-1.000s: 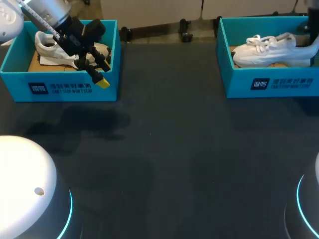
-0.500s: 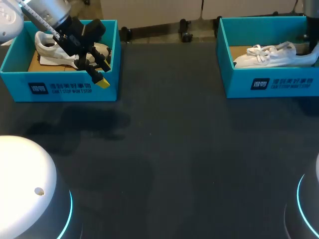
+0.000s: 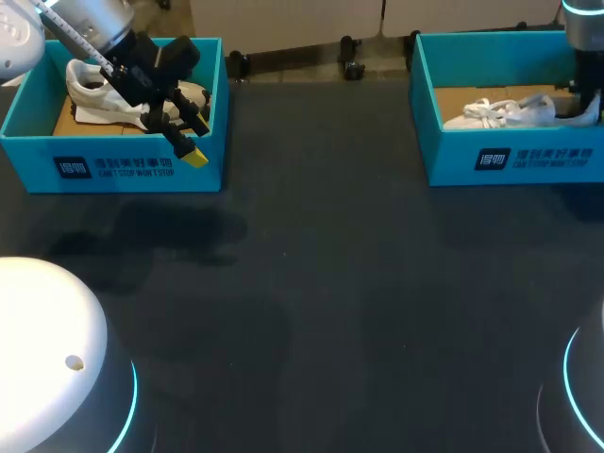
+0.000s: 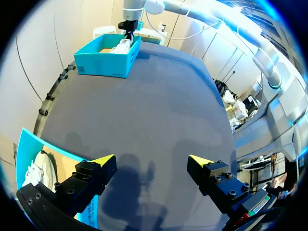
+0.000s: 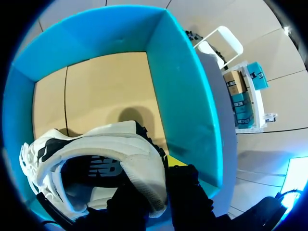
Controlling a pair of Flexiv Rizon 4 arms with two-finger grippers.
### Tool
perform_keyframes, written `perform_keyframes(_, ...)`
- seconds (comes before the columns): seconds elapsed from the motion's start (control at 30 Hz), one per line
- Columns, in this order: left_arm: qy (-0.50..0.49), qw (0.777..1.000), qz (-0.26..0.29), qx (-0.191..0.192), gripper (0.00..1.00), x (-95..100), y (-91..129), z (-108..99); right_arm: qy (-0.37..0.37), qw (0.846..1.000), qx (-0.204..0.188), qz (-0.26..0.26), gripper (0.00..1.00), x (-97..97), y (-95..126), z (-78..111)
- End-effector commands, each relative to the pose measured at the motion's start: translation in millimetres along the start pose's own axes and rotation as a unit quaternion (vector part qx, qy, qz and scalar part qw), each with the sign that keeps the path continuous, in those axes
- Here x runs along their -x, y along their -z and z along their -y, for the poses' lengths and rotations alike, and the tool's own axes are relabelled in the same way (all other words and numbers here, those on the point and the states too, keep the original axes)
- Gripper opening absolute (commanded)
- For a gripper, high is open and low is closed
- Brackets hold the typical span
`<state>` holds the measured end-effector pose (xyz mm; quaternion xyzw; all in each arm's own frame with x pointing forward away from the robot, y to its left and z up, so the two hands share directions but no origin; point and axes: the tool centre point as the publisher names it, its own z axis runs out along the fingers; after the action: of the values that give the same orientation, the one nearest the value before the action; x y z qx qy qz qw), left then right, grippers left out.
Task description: Take the shoe out of the shoebox, open the shoe tongue, remove and reinsert the insole, then place the shoe into the shoebox
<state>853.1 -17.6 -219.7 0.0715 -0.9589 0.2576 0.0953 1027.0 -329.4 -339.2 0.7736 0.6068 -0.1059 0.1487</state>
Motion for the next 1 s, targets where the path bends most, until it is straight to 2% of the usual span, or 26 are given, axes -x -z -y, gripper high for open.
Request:
perform_keyframes(0.03,0.000,1.000,0.001,0.000,1.00,-0.7,0.1,-0.6,-0.001,1.000,-0.005,0.000,0.00,-4.3,-8.3,-4.9)
perform_keyframes(0.3,0.000,1.000,0.001,0.000,1.00,-0.7,0.1,-0.6,-0.004,1.000,-0.008,0.002,0.00,-7.5,-23.9,-4.3)
perform_keyframes(0.6,0.000,1.000,0.001,0.000,1.00,-0.7,0.1,-0.6,-0.009,1.000,-0.013,-0.001,0.01,-7.0,-25.1,-5.5)
perform_keyframes(0.67,0.000,1.000,0.001,0.000,1.00,-0.7,0.1,-0.6,-0.010,1.000,-0.013,-0.003,0.18,-7.3,-24.3,-5.9)
perform_keyframes(0.8,0.000,1.000,0.001,0.000,1.00,-0.7,0.1,-0.6,-0.013,1.000,-0.012,-0.005,0.28,-8.1,-22.5,-6.4)
perform_keyframes(0.87,0.000,1.000,0.001,0.000,1.00,-0.7,0.1,-0.6,-0.014,1.000,-0.011,-0.006,0.32,-8.4,-21.8,-6.0)
perform_keyframes(1.0,0.000,1.000,0.001,0.000,1.00,-0.7,0.1,-0.6,-0.018,1.000,-0.012,-0.006,0.28,-6.6,-19.3,-4.0)
